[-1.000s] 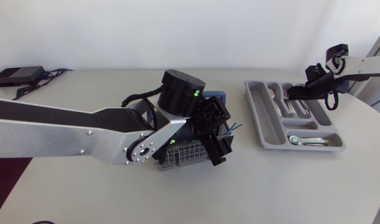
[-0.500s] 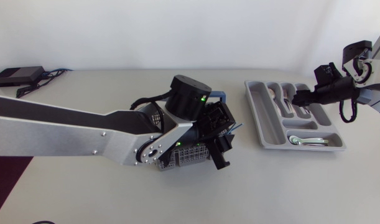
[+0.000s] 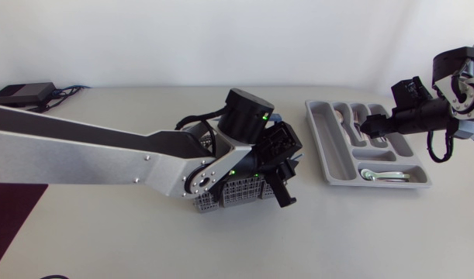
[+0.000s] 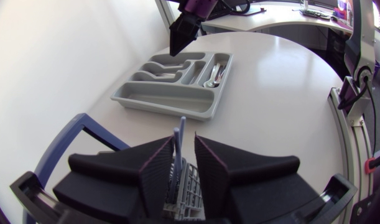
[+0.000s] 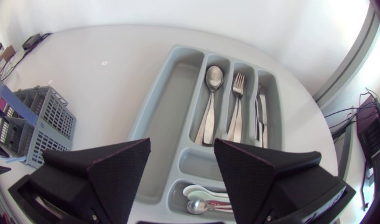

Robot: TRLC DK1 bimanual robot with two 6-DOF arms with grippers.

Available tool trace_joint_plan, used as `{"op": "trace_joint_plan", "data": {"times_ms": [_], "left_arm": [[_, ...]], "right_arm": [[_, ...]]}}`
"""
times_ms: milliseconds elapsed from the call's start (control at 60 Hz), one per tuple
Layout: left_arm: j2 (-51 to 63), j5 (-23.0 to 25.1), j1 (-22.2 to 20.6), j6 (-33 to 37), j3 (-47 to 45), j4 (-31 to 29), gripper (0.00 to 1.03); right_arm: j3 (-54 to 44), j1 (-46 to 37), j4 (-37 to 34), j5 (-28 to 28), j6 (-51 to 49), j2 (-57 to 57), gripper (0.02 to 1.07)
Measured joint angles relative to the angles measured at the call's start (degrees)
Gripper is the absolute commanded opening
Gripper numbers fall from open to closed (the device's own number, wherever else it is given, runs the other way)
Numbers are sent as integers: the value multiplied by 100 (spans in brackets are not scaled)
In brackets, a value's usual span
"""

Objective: Sort the cutlery from the basket into the organizer compartments.

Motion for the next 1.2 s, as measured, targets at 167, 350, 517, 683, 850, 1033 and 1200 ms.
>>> {"op": "trace_joint_plan", "data": {"times_ms": [167,350,517,683,850,1033,1200], "left_arm": [[9,101,4,-81,61,-116,3],[9,94,42,-81,105,-173,3],[-39,101,111,-81,103,-177,3],[-323,243,186,-136,68,-361,3],[-780,334,192,-175,59,-577,3],[-1311,588,308,-284,83,-1097,3],[-1751,774,411,-474,369,-1635,3]], "right_arm": [[-236,129,0,2,-17,-247,76],[-391,345,0,70,-63,-590,76],[-452,498,2,201,-87,-813,76],[-590,638,-4,256,-107,-946,76],[-693,835,-24,260,-125,-1244,76],[-789,1134,-66,203,-195,-1790,80],[-949,1331,-219,-168,-278,-2492,81]]}}
